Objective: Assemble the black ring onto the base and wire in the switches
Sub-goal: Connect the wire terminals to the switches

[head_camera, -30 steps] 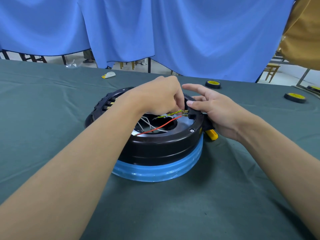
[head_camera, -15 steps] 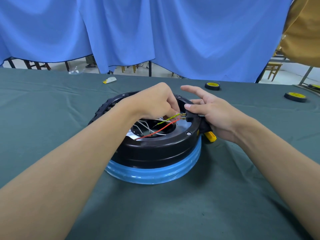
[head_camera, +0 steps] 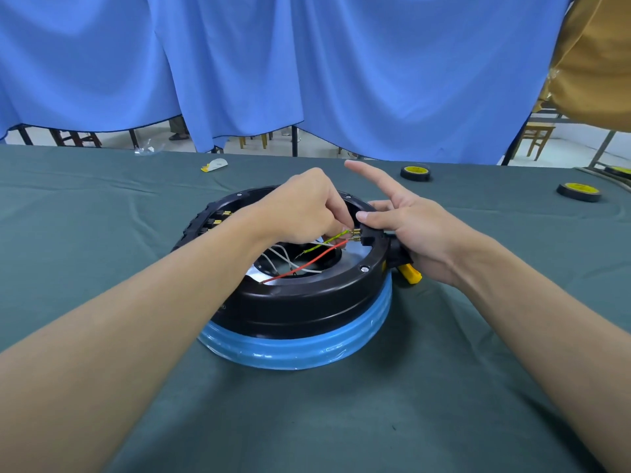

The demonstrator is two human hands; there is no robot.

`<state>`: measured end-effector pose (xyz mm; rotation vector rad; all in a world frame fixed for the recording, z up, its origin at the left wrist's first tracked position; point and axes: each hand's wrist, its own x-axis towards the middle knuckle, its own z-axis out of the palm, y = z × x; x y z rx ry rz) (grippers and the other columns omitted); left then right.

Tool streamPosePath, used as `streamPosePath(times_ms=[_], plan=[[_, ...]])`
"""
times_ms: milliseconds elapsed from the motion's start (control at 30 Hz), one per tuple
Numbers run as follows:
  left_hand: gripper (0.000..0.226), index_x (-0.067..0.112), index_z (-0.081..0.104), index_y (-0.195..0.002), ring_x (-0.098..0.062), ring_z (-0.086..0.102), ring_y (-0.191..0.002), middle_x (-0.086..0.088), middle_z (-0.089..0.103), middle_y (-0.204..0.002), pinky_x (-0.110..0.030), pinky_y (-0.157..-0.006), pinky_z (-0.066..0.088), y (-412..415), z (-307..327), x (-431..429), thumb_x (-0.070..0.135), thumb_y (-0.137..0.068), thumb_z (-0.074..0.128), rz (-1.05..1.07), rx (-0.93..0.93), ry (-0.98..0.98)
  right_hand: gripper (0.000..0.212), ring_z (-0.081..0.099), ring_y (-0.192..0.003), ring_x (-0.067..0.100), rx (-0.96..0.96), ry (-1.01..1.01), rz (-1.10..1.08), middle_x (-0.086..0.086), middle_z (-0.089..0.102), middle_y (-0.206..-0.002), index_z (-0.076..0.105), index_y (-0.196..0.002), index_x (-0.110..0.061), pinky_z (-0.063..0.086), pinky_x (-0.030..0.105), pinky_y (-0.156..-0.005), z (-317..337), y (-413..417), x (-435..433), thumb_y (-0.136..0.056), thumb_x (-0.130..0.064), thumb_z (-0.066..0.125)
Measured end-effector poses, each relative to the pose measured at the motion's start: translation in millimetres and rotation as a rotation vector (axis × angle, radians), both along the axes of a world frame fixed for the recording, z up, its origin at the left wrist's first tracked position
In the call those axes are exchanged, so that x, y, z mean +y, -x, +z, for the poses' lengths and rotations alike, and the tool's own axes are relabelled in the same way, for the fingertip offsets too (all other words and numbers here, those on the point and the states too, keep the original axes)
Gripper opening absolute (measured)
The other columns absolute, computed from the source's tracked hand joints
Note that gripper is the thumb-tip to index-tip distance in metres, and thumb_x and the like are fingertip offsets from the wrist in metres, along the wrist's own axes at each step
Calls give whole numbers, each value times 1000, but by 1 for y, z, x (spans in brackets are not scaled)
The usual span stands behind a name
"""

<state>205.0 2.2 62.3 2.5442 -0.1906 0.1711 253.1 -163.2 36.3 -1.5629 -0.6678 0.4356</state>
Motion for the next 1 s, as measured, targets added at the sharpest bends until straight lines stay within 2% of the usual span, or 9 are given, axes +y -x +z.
streamPosePath(times_ms=[133, 267, 400, 500, 600, 700, 800, 900, 1000], plan=[[20, 17, 81, -86, -23, 70, -84, -3, 76, -78, -39, -86, 56, -1, 0, -1, 3, -84, 67, 4, 1, 8, 61, 61, -77, 26, 3, 5, -1, 12, 61, -96, 55, -124, -54, 55, 29, -65, 0, -1, 0, -96, 0, 47], [18, 14, 80, -82, -3, 63, -65, 9, 72, -63, -32, -85, 55, -1, -1, 3, 0, -85, 68, -30, 60, 101, 60, 64, -72, 24, 26, -17, -3, 9, 65, -93, 55, -125, -52, 57, 30, -62, -1, -1, 0, -96, 1, 48], [16, 12, 80, -83, -2, 64, -66, 4, 75, -70, -21, -77, 51, -2, -1, 7, 2, -86, 69, -40, 119, 185, 59, 63, -82, 28, 43, -20, -15, 18, 63, -106, 54, -127, -51, 55, 37, -75, 0, -1, -2, -95, 0, 51], [13, 10, 78, -79, -6, 61, -59, -2, 73, -67, -16, -64, 50, -2, 0, 11, 6, -88, 69, -10, 168, 264, 59, 65, -82, 28, 53, -21, -16, 19, 63, -108, 54, -127, -51, 55, 38, -76, 0, -1, -3, -95, -1, 52], [18, 11, 75, -75, -13, 59, -63, -4, 70, -67, -22, -66, 47, -2, 0, 12, 9, -91, 68, 4, 246, 256, 58, 64, -82, 28, 51, -27, -26, 12, 63, -100, 55, -126, -50, 55, 44, -83, -1, -2, -2, -95, -1, 52], [21, 13, 74, -73, -15, 58, -66, -5, 70, -73, -17, -63, 47, -2, 0, 9, 9, -92, 66, 12, 270, 211, 58, 62, -83, 29, 49, -32, -33, 13, 61, -99, 55, -126, -50, 53, 48, -86, -2, -1, -1, -95, 0, 52], [25, 20, 74, -67, -13, 55, -71, 2, 68, -70, -25, -73, 45, -5, -1, 6, 12, -90, 68, 28, 195, 134, 59, 59, -79, 28, 42, -39, -40, 14, 59, -101, 55, -125, -52, 54, 36, -69, -2, -1, 0, -95, 0, 50], [28, 23, 73, -64, -11, 54, -67, 10, 64, -60, -29, -74, 45, -6, -1, 6, 12, -89, 68, 30, 172, 118, 60, 57, -75, 25, 27, -32, -45, 14, 57, -101, 55, -123, -53, 52, 25, -56, -2, 0, 1, -95, 0, 49], [23, 21, 75, -68, -14, 56, -70, -3, 70, -71, -33, -78, 47, -4, -2, 6, 16, -90, 68, 19, 146, 90, 59, 60, -78, 28, 18, -32, -77, 22, 61, -103, 57, -124, -48, 54, 37, -70, -2, 2, 2, -94, 2, 51]])
